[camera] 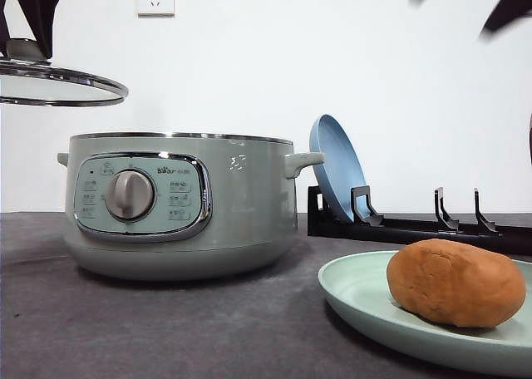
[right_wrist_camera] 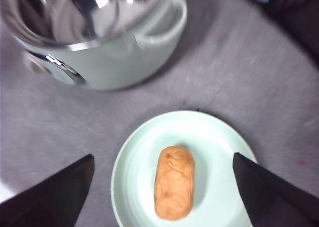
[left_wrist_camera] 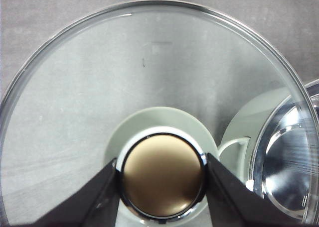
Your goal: Transfer potato from steamer to green plate
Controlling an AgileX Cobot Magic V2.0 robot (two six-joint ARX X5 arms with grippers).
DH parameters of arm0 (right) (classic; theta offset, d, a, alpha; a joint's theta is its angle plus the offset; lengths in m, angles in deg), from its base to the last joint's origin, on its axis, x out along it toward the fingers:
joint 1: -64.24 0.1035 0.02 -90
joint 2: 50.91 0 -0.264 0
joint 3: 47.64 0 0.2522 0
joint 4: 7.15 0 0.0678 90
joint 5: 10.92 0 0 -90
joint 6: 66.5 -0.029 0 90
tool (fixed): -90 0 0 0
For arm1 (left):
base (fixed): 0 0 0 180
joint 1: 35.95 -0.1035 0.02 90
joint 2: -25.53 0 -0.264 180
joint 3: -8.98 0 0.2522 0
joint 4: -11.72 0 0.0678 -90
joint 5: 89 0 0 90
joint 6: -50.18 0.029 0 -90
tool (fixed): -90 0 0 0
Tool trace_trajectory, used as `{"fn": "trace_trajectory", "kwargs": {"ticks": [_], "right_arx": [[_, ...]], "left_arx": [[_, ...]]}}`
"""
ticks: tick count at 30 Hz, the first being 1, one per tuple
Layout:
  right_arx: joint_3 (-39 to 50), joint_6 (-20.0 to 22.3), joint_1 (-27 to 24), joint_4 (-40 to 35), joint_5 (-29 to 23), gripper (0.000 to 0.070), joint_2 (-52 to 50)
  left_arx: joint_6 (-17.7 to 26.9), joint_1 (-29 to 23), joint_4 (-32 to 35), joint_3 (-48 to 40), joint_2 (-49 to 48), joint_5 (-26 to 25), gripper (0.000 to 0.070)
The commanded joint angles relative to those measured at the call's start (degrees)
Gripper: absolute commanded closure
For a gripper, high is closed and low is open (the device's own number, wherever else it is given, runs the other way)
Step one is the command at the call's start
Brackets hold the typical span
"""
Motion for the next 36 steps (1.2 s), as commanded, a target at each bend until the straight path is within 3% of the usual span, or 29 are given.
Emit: {"fn": "trace_trajectory", "kwargs": {"ticks": [1,9,18,26,36], "right_arx": [[-2.3,0.9,0.3,3.1,-0.1,0.0139,-2.4],[-4.5,1.0,0.3,13.1,-0.1,0.0139,-15.8],[-4.5,-0.9,0.3,14.2,-0.1,0.0139,-26.7],[-4.5,-0.9,0.3,14.1,-0.6,0.0139,-28.9],[-4.5,-0.9,0.3,14.1,-3.7,0.0139,-28.9]], "left_arx": [[0.1,0.3,1.1,2.0,-0.1,-0.1,0.069],[0.1,1.7,0.9,2.0,-0.1,-0.1,0.069],[0.1,5.2,0.8,2.0,-0.1,-0.1,0.069],[-0.2,9.4,0.7,2.0,-0.1,-0.1,0.069],[-0.3,18.9,0.0,2.0,-0.1,-0.1,0.069]]}}
